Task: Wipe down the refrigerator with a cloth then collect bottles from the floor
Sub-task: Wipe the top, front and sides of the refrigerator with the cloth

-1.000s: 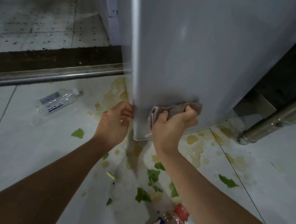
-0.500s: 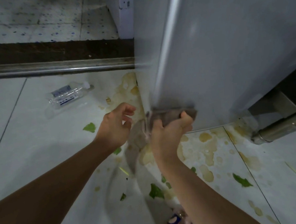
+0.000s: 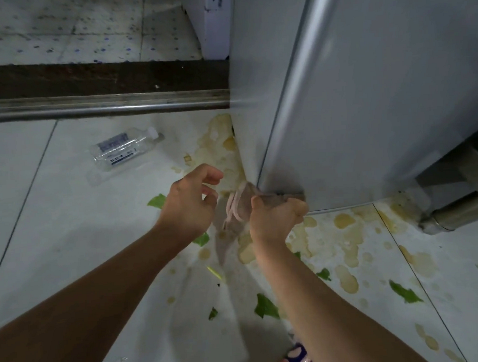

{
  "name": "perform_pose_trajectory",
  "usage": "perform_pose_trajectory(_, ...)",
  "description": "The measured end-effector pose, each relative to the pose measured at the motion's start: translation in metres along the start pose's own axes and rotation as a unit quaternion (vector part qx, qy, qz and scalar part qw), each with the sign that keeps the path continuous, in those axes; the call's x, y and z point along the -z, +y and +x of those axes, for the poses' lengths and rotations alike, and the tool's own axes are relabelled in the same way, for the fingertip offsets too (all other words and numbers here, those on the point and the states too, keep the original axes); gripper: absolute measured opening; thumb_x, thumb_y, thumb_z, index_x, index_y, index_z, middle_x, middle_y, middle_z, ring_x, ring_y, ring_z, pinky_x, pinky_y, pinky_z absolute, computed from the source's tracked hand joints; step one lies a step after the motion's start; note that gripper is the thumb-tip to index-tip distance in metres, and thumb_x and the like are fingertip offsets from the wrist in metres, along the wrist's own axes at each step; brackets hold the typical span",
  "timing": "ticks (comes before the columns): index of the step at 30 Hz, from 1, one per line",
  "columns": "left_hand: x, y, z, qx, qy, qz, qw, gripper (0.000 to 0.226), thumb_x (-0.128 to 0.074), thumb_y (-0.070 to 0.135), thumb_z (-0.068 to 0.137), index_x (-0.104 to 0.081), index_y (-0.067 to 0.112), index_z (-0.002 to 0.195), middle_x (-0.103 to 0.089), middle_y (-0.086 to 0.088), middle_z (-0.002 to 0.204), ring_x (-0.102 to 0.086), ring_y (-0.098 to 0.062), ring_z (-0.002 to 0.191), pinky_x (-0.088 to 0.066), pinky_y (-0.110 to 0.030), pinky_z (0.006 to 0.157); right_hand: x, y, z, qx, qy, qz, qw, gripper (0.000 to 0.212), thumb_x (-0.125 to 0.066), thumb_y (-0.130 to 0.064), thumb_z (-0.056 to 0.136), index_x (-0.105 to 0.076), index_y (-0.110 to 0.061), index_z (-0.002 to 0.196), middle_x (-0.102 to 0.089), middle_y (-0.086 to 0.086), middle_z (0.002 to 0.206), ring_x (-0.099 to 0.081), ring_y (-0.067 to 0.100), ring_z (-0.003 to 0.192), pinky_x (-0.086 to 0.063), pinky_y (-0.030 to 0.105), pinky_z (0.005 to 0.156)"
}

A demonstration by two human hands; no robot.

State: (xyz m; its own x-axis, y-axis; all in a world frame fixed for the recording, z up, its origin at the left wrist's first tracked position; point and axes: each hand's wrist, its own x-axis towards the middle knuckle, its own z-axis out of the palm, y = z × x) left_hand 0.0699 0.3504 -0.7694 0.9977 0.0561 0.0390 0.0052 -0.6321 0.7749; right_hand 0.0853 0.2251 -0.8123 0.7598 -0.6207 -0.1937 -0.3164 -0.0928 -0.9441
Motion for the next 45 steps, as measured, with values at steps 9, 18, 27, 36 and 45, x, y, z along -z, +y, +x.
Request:
perform_pose_trajectory(9, -0.01, 0.007, 0.004, 0.009, -0.002, 0.011, 1.0, 0.032, -0.053, 0.003, 0.085, -0.058, 0.024, 0.107, -0.063, 0.009, 0.104, -0.06, -0.006, 0.088, -0.039, -0.003, 0.063, -0.013, 0.032, 0.013, -0.06, -0.021, -0.054, 0.997, 0.066, -0.077, -0.007, 0.075, -0.025, 0.002, 0.115, -0.026, 0.027, 0.13, -0.042, 0.035, 0.114, -0.043, 0.024, 0.093)
perform_pose_trajectory(18, -0.037, 0.029, 0.006, 0.015, -0.032, 0.0, 0.999, 0.035, -0.056, 0.006, 0.081, -0.053, 0.025, 0.11, -0.06, 0.008, 0.104, -0.061, -0.012, 0.092, -0.05, -0.031, 0.084, -0.007, 0.05, 0.033, -0.115, -0.041, -0.024, 0.992, 0.065, -0.079, -0.001, 0.07, -0.027, -0.004, 0.11, -0.049, 0.021, 0.117, -0.055, 0.028, 0.1, -0.044, 0.02, 0.084)
perform_pose_trajectory(27, -0.066, 0.049, 0.017, 0.019, 0.034, 0.088, 0.995, 0.025, -0.062, 0.03, 0.086, -0.037, 0.025, 0.089, -0.06, 0.004, 0.093, -0.059, -0.021, 0.083, -0.041, -0.034, 0.066, 0.004, 0.054, 0.062, -0.19, -0.047, 0.079, 0.977, 0.039, -0.051, 0.013, 0.079, -0.043, 0.009, 0.117, -0.055, 0.027, 0.117, -0.059, 0.04, 0.105, -0.05, 0.053, 0.091)
perform_pose_trajectory(36, -0.072, 0.043, 0.016, 0.009, 0.054, 0.094, 0.994, 0.025, -0.061, 0.031, 0.086, -0.036, 0.032, 0.089, -0.059, 0.013, 0.087, -0.062, -0.016, 0.077, -0.047, -0.034, 0.067, 0.058, 0.057, 0.129, -0.099, 0.011, -0.009, 0.995, 0.036, -0.047, 0.014, 0.078, -0.049, 0.014, 0.114, -0.058, 0.025, 0.117, -0.059, 0.037, 0.107, -0.05, 0.042, 0.091)
perform_pose_trajectory(45, -0.079, 0.048, 0.014, 0.003, 0.064, 0.106, 0.992, 0.024, -0.061, 0.029, 0.086, -0.037, 0.03, 0.088, -0.059, 0.013, 0.082, -0.063, -0.017, 0.077, -0.051, -0.037, 0.07, 0.108, 0.048, 0.188, -0.068, 0.055, -0.016, 0.996, 0.042, -0.04, 0.019, 0.079, -0.046, 0.012, 0.12, -0.057, 0.023, 0.119, -0.059, 0.032, 0.104, -0.047, 0.026, 0.086)
